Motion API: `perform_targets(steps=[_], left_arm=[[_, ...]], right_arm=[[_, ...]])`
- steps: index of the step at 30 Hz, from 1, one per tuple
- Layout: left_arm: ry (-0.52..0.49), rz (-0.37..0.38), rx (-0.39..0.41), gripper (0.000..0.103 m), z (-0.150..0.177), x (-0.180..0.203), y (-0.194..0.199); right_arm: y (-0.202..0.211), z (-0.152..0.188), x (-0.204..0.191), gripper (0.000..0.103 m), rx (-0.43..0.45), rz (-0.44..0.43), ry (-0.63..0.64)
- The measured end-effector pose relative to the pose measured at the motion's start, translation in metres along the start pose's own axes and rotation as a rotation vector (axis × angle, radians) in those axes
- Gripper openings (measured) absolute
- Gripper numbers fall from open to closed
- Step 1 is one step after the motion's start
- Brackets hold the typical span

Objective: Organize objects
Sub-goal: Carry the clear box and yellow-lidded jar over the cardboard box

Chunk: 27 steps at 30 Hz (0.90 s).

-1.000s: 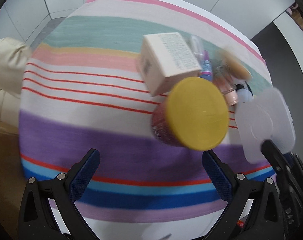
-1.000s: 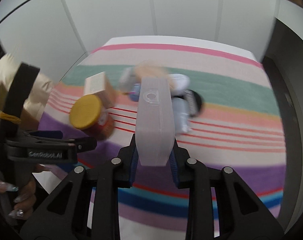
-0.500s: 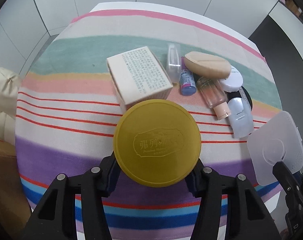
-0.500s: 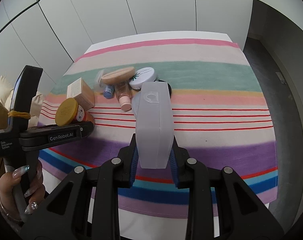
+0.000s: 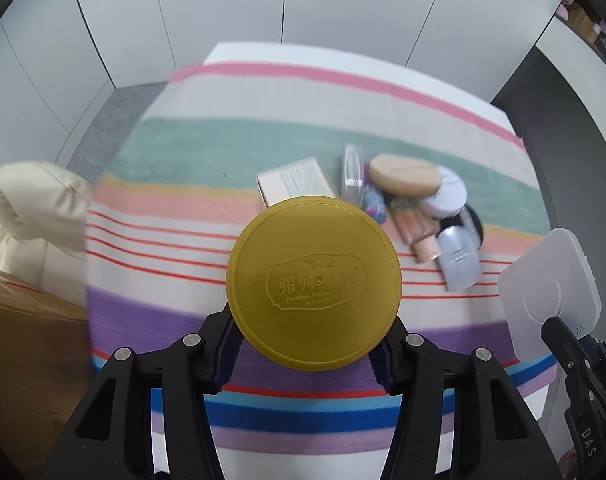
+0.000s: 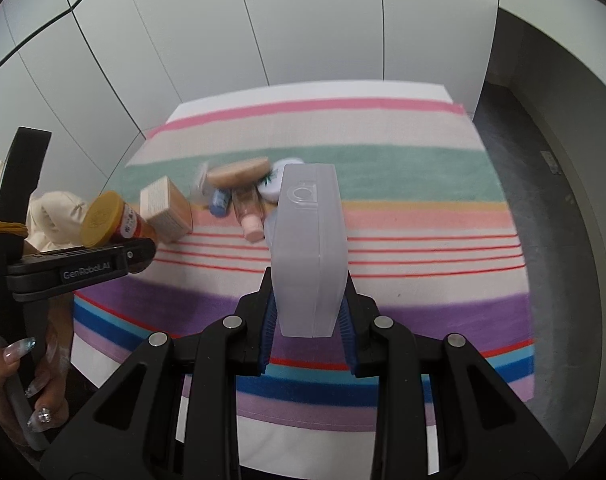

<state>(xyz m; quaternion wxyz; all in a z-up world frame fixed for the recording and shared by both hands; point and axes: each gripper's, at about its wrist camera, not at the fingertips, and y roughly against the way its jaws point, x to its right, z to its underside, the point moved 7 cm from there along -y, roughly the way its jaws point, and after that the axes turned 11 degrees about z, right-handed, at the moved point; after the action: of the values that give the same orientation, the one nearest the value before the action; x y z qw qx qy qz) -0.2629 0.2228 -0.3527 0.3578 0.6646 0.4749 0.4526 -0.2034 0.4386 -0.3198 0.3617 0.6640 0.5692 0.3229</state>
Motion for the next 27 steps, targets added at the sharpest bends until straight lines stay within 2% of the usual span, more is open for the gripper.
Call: perform_targets(steps=[12,15,18,27], left_arm=[[-0.047,-0.024,0.107,0.055,-0.045,0.013,0.105],[-0.073,-0.033,0.133,0.055,-0.054,0.017,0.133],[-0.094,-0.054,0.158,0.055,-0.061,0.021,0.159],[-0.1,-0.042,0.209,0.055,-0.075,0.031,0.228]], right_arm=[[0.085,-0.059,0.002,0.029,0.11,0.041,-0.007],[0.107,-0.076,0.003,0.029,0.129,0.075,-0.008],[0.128,-0.093,0.006,0.029,0.144,0.089,-0.019],[0.184,-0.131,0.008,0.029,0.188,0.089,-0.022]])
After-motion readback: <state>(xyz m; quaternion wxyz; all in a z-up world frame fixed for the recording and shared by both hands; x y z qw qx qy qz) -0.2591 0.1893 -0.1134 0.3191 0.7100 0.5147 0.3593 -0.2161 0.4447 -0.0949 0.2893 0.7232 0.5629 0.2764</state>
